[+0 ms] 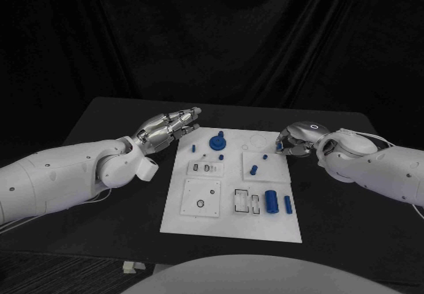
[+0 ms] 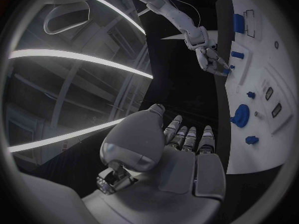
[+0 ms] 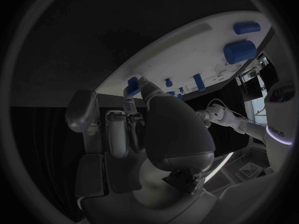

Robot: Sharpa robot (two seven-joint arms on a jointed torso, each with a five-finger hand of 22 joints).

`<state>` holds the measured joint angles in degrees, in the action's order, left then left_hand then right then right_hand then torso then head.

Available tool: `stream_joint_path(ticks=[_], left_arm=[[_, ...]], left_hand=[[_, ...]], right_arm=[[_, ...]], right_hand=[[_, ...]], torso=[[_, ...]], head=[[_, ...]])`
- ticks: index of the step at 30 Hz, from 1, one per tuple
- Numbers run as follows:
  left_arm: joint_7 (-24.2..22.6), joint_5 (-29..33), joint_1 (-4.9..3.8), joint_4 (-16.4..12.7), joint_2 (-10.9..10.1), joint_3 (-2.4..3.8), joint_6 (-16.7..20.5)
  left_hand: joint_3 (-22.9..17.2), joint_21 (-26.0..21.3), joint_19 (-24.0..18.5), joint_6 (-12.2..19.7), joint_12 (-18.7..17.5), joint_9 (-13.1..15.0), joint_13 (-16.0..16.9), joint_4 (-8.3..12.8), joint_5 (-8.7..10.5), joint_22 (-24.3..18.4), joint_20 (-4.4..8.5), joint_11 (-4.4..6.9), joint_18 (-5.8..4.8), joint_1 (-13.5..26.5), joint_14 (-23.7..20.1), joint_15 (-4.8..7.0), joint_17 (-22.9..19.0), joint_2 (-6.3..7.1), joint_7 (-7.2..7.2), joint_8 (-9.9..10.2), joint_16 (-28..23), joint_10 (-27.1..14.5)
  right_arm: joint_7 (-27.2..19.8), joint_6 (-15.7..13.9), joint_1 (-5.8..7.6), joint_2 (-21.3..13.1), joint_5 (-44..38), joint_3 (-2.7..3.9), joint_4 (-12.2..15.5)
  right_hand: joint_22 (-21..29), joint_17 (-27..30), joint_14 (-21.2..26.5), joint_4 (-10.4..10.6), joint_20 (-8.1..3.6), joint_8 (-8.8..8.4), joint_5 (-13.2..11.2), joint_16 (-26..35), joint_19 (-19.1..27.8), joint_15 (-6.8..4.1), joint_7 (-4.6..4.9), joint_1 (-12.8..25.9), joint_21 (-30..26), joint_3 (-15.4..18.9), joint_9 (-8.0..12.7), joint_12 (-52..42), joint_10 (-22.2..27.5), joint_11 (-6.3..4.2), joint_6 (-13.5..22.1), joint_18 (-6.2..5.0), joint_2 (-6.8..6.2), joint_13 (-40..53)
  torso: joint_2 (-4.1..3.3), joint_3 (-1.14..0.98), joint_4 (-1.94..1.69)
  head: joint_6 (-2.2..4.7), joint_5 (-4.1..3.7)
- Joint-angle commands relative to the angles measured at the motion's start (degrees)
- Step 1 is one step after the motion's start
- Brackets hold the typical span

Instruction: Assemble the parts on the task board

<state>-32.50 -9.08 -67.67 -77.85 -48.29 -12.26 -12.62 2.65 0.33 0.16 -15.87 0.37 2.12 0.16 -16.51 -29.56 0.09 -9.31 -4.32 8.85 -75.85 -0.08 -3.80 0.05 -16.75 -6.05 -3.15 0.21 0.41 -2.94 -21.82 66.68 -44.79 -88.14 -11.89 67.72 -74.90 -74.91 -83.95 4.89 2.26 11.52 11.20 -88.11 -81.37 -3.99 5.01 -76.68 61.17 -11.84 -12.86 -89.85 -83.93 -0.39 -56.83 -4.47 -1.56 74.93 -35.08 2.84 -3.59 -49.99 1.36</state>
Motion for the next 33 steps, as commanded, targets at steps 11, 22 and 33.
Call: stream_joint_path(ticks=[11,22,33], left_arm=[[-0.4,0.1,0.08,0.0,0.3,0.06,-0.1],[-0.6,0.1,0.08,0.3,0.9,0.06,-0.2],[-0.6,0.1,0.08,0.2,1.1,0.06,0.0]], left_hand=[[-0.3,-0.3,-0.2,0.0,-0.2,0.1,0.1,0.0,-0.18,-0.1,-0.41,-0.38,0.78,0.0,0.1,-0.33,-0.1,0.07,-0.21,-0.4,-0.2,0.1],[-0.3,-0.3,-0.2,0.0,-0.2,0.1,0.1,0.0,-0.18,-0.1,-0.41,-0.38,0.78,0.0,0.1,-0.33,-0.1,0.07,-0.21,-0.4,-0.2,0.1],[-0.3,-0.3,-0.2,0.0,-0.2,0.1,0.1,0.0,-0.18,-0.1,-0.41,-0.38,0.78,0.0,0.1,-0.33,-0.1,0.07,-0.21,-0.4,-0.2,0.1]], right_arm=[[4.7,0.8,7.43,-3.5,-0.2,0.01,14.8],[4.3,2.4,6.62,2.4,-0.2,0.0,17.4],[5.7,1.8,3.06,11.0,-2.0,0.0,12.3]], right_hand=[[-8.0,-12.6,-5.4,-0.1,0.64,0.49,-0.7,0.3,0.1,0.81,0.02,-0.6,-0.4,0.3,-0.8,-0.1,-6.1,1.03,-1.7,-0.79,0.07,15.1],[-7.9,-12.5,-5.4,-0.5,0.72,0.37,-0.1,0.4,0.1,0.8,-0.01,-1.1,-0.6,0.4,-1.0,-0.1,-6.1,1.0,-2.0,-0.85,-0.11,15.1],[-7.8,-11.8,-5.2,-0.4,0.76,0.05,0.7,0.9,0.1,0.82,0.07,-0.7,-1.2,0.8,-1.1,-0.1,-6.1,1.05,-2.0,-0.97,-0.58,15.1]], torso=[[0.18,0.15,-0.07],[0.13,0.16,-0.12],[-0.06,-0.01,0.18]], head=[[-0.01,-0.19],[-0.01,-0.45],[-0.01,-0.08]])
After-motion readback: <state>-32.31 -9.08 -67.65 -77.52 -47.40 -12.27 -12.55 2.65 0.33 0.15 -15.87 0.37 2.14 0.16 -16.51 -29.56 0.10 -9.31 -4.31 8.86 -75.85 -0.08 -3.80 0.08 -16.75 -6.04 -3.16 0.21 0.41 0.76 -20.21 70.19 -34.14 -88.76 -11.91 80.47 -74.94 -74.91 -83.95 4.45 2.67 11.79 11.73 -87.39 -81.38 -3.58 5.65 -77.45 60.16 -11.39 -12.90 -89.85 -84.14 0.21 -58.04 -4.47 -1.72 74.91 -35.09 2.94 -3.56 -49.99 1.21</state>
